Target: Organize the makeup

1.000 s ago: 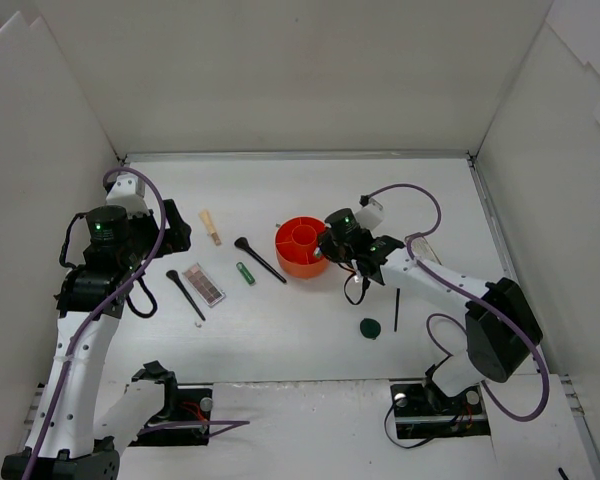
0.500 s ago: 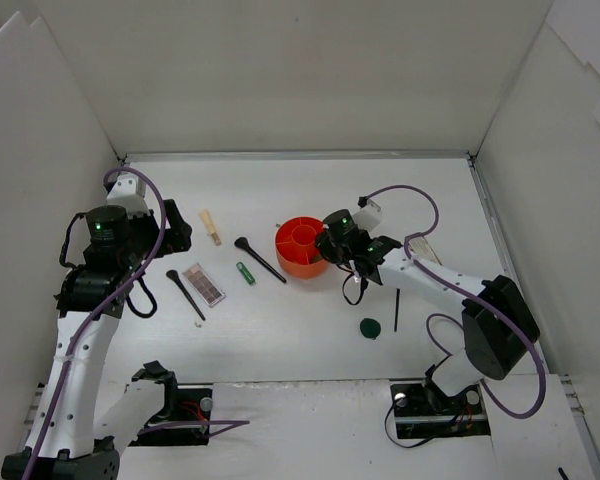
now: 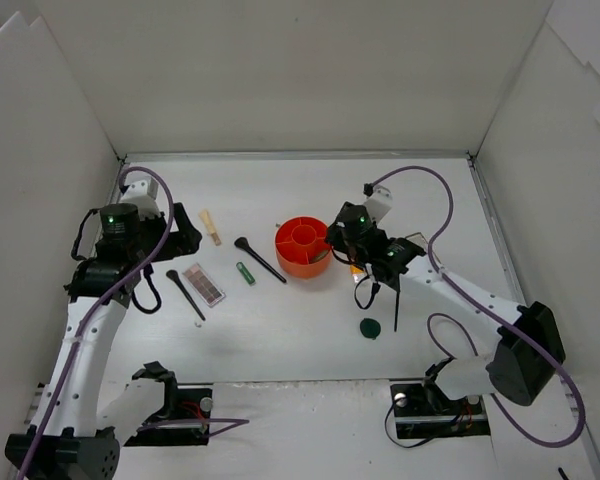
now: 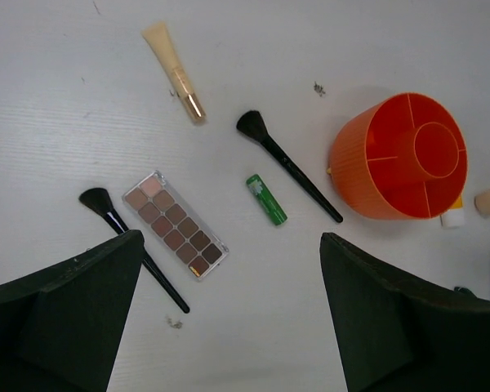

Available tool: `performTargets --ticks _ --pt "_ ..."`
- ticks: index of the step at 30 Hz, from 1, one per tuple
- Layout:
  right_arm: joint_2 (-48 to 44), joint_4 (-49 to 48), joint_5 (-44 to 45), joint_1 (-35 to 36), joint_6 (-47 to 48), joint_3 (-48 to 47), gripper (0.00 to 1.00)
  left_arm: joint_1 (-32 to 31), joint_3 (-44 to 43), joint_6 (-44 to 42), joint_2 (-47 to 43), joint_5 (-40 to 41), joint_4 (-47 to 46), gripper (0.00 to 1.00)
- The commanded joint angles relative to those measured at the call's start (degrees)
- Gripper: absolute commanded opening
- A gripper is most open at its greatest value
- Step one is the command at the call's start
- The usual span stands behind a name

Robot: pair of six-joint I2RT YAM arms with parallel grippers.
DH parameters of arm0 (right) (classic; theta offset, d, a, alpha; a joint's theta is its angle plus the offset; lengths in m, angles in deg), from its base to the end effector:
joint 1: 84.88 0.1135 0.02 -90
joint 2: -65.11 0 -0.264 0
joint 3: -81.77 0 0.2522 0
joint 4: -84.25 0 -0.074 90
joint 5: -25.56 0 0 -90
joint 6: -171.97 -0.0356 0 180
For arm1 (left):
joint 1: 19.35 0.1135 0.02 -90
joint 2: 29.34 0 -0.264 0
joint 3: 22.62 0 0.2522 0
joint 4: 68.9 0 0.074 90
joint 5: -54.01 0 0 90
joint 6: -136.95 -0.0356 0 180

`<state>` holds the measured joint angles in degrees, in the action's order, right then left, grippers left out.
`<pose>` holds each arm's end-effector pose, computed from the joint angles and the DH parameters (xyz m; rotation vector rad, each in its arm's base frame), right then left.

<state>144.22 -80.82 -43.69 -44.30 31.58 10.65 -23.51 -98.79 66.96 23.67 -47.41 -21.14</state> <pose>0.2503 0.1977 0.2959 0.4114 1.9652 0.6863 0.1910 -0.0210 0.3782 -0.1499 2.0165 -0.4685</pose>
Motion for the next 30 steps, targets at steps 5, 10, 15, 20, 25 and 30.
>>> performTargets --ticks 5,10,15,20,25,30 --pt "-10.5 2.0 4.5 0.2 17.2 -1.4 0.33 -6.3 3.5 6.2 6.7 -3.6 -1.7 0.75" --pt "-17.0 3.5 7.0 0.2 20.4 2.6 0.34 -13.8 6.3 14.0 12.9 0.8 -7.4 0.73" --pt "-21.4 4.0 7.2 -0.1 20.9 5.9 0.34 -18.1 3.9 19.3 22.8 6.8 -8.4 0.68" --pt "-25.0 4.4 7.7 -0.3 20.9 9.1 0.34 -18.6 0.8 24.9 29.3 11.2 -7.5 0.58" --pt "-27.0 4.5 8.6 -0.8 20.9 11.6 0.35 -18.6 -2.4 27.4 35.7 13.4 -7.0 0.54" --pt "-28.3 4.5 8.5 -1.1 20.9 12.9 0.35 -18.6 -5.1 28.8 41.4 12.7 -7.2 0.54"
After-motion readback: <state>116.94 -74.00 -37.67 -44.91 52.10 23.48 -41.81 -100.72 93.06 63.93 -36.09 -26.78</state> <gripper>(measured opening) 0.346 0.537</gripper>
